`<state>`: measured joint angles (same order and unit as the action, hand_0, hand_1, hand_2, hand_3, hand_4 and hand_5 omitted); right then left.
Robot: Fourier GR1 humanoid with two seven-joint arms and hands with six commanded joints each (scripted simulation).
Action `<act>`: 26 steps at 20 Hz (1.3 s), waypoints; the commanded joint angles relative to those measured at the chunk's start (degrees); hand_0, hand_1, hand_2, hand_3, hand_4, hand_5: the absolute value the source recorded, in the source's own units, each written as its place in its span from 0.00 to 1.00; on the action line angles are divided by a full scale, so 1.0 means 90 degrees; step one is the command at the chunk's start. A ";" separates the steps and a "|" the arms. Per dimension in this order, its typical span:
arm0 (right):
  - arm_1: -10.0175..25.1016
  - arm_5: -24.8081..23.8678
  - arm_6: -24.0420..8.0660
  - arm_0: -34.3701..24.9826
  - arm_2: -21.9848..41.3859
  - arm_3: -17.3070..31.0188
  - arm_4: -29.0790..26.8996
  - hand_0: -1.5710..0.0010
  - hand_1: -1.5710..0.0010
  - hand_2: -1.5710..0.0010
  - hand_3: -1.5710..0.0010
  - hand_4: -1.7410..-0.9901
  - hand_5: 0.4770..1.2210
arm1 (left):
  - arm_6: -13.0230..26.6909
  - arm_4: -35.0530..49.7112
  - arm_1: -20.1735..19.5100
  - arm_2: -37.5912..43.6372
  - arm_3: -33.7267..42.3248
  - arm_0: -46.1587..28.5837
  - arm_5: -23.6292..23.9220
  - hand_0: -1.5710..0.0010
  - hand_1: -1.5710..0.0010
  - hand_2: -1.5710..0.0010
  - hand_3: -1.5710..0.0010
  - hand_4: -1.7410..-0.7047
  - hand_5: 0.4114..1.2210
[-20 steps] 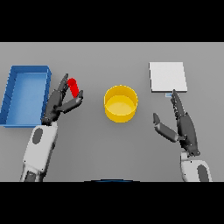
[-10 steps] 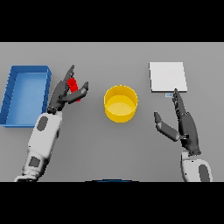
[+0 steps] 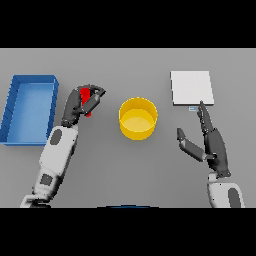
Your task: Pick up the red beaker and tilt it to pour out 1 green nut into yellow bowl. Pick up the yellow bowl and place it on the metallic measuring scale.
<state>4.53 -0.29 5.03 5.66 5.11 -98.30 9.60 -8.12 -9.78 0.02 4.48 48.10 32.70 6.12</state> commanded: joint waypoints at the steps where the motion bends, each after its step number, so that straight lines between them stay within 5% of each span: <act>1: -0.0010 -0.0006 -0.0036 -0.0083 0.0001 0.0025 0.0001 1.00 1.00 1.00 1.00 0.60 0.28 | -0.0191 0.0038 0.0024 0.0062 -0.0087 0.0013 -0.0020 0.23 0.23 0.22 0.23 0.29 0.86; 10: -0.0020 -0.0031 0.0142 -0.0162 0.0088 0.0221 0.0188 1.00 1.00 1.00 1.00 0.65 0.26 | -0.0355 0.0160 0.0005 -0.0140 0.0486 -0.0002 0.0255 0.03 0.03 0.03 0.03 0.05 0.85; 13: -0.0011 -0.0080 0.0275 -0.0106 0.0098 0.0190 0.0257 1.00 1.00 1.00 1.00 0.65 0.26 | -0.0127 0.0038 -0.0168 -0.0362 0.0950 0.0020 0.0368 0.02 0.02 0.02 0.02 0.02 0.85; 17: 0.0011 -0.0159 0.0105 -0.0017 0.0159 0.0043 0.0433 1.00 1.00 1.00 1.00 0.66 0.28 | 0.0717 -0.0796 -0.0691 -0.1291 0.1346 0.0327 0.0049 0.01 0.01 0.01 0.01 0.01 0.87; 26: -0.0016 -0.0151 0.0034 0.0068 0.0246 -0.0045 0.0511 1.00 1.00 1.00 1.00 0.65 0.32 | 0.1282 -0.1926 -0.1417 -0.2634 0.1744 0.0486 -0.0409 0.00 0.00 0.00 0.00 0.00 0.87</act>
<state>4.38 -1.66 5.28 6.25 7.33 -98.72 14.20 3.43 -27.00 -12.70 -19.22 63.81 37.11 2.46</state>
